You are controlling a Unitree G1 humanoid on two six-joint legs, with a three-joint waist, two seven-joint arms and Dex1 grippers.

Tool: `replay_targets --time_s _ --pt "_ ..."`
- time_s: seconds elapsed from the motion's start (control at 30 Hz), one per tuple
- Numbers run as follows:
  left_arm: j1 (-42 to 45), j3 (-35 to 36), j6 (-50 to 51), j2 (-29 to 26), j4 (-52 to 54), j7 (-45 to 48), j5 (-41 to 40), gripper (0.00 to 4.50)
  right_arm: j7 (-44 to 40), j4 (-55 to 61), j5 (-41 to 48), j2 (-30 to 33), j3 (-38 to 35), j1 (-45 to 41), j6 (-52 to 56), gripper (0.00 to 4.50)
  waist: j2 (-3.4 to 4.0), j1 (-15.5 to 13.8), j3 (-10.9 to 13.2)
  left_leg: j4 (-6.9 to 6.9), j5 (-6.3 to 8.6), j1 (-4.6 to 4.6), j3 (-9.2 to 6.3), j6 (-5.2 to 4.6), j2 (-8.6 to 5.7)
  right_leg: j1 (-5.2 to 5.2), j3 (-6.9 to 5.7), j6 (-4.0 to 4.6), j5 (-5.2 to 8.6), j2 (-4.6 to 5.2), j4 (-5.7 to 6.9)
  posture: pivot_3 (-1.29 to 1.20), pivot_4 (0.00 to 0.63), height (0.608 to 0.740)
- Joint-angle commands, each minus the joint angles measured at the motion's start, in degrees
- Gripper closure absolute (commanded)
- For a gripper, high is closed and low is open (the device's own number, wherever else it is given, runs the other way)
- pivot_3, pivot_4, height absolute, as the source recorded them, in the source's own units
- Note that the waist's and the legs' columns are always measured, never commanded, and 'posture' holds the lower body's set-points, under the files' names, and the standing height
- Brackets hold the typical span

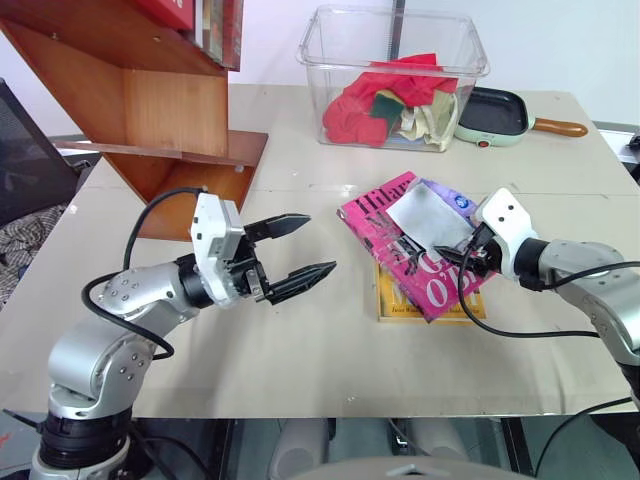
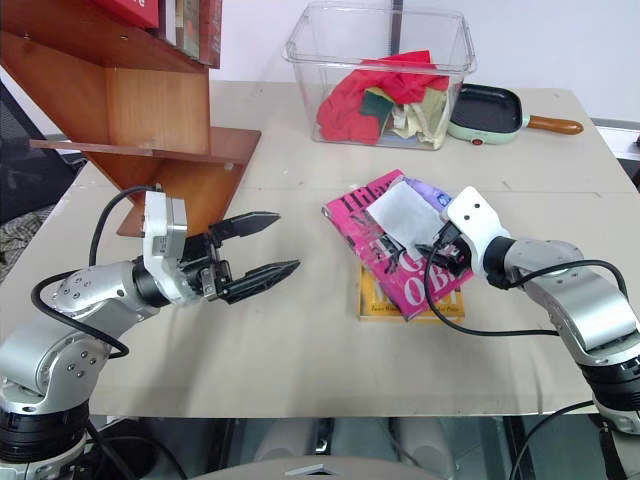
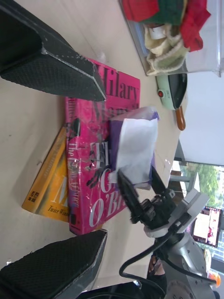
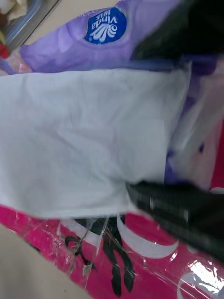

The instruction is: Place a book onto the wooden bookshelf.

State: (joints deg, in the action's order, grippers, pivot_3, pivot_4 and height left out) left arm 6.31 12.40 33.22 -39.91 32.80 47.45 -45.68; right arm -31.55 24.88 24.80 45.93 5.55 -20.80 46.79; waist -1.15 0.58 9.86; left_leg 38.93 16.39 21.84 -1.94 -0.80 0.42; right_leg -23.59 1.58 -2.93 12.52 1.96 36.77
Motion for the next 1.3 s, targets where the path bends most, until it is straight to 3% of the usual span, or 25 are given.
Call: replay_targets --time_s 0.03,0.13,0.17,0.27,0.33,0.53,0.73,0.87,0.9,1.07,1.3 --pt "-0.37 0.36 -1.53 0.13 2.27 -0.14 -0.20 0.00 -1.16 1.68 1.88 -0.14 -3.37 0.23 2.30 3.16 0.00 -0.06 0.00 0.00 0.00 0.00 -0.02 0.00 0.00 0.00 -0.01 0.00 0.00 0.00 0.00 0.00 0.150 0.740" --pt "-0.19 -0.03 -1.56 0.30 2.51 -0.62 -0.19 0.00 -0.44 2.97 5.77 -1.21 -10.69 0.96 4.36 4.29 0.00 -0.11 0.00 0.00 0.00 0.01 -0.03 0.00 0.00 0.00 -0.03 0.00 0.00 0.00 0.00 0.00 0.150 0.740" --pt "0.03 -0.11 -1.45 0.33 2.61 -0.85 -0.31 0.00 0.00 2.73 6.39 -1.13 -14.64 1.67 4.09 4.48 0.01 -0.13 0.00 0.00 0.00 0.02 -0.03 0.00 0.00 0.00 -0.03 0.00 0.00 0.00 0.00 0.00 0.150 0.740" --pt "0.33 -0.45 -1.02 0.46 3.25 -1.43 -0.84 0.00 3.06 -0.52 4.99 0.33 -26.10 4.65 4.26 4.48 0.03 -0.52 0.02 0.00 0.00 0.07 -0.02 0.00 -0.03 -0.01 -0.03 0.00 0.00 0.02 -0.02 0.00 0.150 0.740" --pt "0.20 -0.88 -0.37 0.49 3.71 -1.23 -2.16 0.00 4.45 -4.04 1.39 2.53 -29.82 7.84 3.04 4.48 0.03 -0.90 0.02 0.00 0.01 0.09 0.05 -0.02 -0.06 0.00 -0.03 -0.01 0.00 0.04 -0.04 0.00 0.150 0.740" --pt "1.80 -3.22 0.49 0.44 4.23 0.78 -4.81 0.00 1.69 -17.80 -4.36 3.10 -24.87 8.46 -5.01 4.48 0.04 0.03 0.01 -0.02 0.01 -0.03 0.35 -0.02 -0.01 0.00 0.05 0.01 0.00 -0.04 0.04 0.00 0.150 0.740" --pt "4.67 -5.35 0.19 0.50 3.11 3.10 -5.36 0.00 0.22 -28.25 -8.68 3.54 -21.15 8.48 -10.19 1.87 0.10 0.31 0.01 -0.01 0.00 -0.09 0.46 -0.02 -0.01 0.00 0.16 0.19 0.09 -0.07 0.06 0.00 0.150 0.740" --pt "4.42 -5.59 -0.31 1.01 1.53 2.42 -3.62 0.00 -4.31 -21.56 -6.11 4.57 -27.41 15.20 -14.81 0.23 0.12 -0.22 0.01 -0.02 0.01 0.00 0.38 -0.02 -0.02 0.00 0.08 -0.01 -0.01 -0.04 0.02 0.00 0.150 0.740" --pt "3.44 -5.21 -0.13 1.48 0.87 1.02 -3.03 0.00 -7.22 -18.05 -3.77 3.90 -30.29 17.84 -17.09 0.03 0.13 -0.26 0.01 -0.03 0.01 0.05 0.33 -0.03 -0.03 -0.01 0.04 -0.02 0.00 -0.03 -0.02 0.00 0.150 0.740" --pt "-0.54 -3.74 5.36 1.84 -3.58 -5.56 -3.30 0.00 -23.36 -3.72 9.69 -1.46 -42.13 30.04 -27.49 0.03 0.16 0.05 0.03 -0.17 0.07 -0.05 0.05 -0.10 0.05 0.02 0.07 -0.08 0.04 -0.06 -0.05 0.00 0.150 0.740" --pt "6.20 -2.63 27.48 3.63 -14.83 -17.73 -16.04 0.00 -30.78 11.36 19.22 -1.49 -45.12 42.87 -24.48 0.03 0.15 -0.29 0.03 0.07 0.05 -0.11 0.01 -0.11 0.12 0.10 0.04 -0.25 0.16 -0.03 0.08 0.00 0.150 0.740"
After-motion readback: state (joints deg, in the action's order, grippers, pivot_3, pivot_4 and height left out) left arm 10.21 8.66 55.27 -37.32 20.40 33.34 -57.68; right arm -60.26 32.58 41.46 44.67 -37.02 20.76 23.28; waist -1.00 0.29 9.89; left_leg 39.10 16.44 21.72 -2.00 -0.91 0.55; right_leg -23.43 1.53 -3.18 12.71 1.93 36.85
